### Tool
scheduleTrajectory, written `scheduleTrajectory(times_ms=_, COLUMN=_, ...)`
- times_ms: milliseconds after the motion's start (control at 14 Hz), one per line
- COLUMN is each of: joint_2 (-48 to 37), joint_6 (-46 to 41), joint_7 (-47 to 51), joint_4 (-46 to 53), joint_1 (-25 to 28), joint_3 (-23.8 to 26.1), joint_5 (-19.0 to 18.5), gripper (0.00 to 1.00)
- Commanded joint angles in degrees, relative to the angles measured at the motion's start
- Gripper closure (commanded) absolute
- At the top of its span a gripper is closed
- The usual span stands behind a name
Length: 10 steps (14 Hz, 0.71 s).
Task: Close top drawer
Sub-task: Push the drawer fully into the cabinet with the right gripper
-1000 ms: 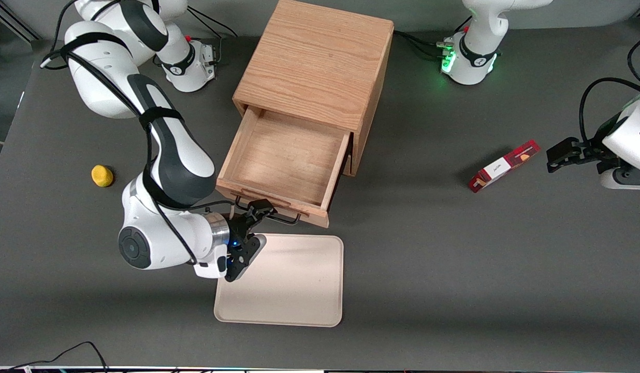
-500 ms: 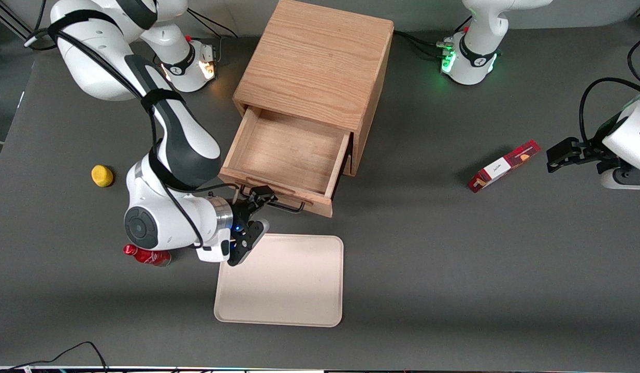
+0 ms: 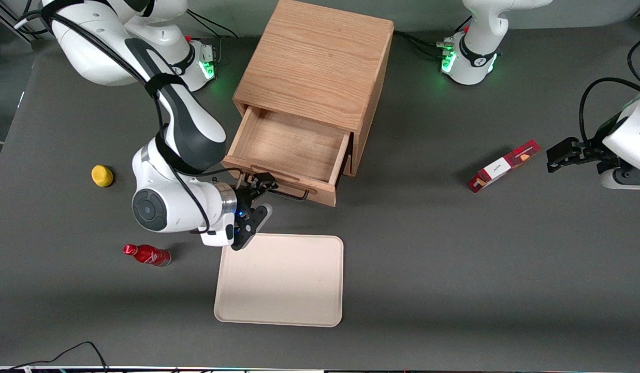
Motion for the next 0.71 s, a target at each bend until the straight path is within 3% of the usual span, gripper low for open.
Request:
scheduleTrajectory(times_ms=0, joint_2=-5.37, joint_6=2.72, joint_7=2.59, joint_4=-7.52, joint_1=-1.28, joint_3=1.90, joint_5=2.01, gripper=0.00)
scheduleTrajectory(times_ms=643, joint_2=-12.49, joint_6=9.59, joint_7=2.68, joint_4=-19.48, joint_1=-1.36, joint_3=4.01, joint_5=5.27, gripper=0.00)
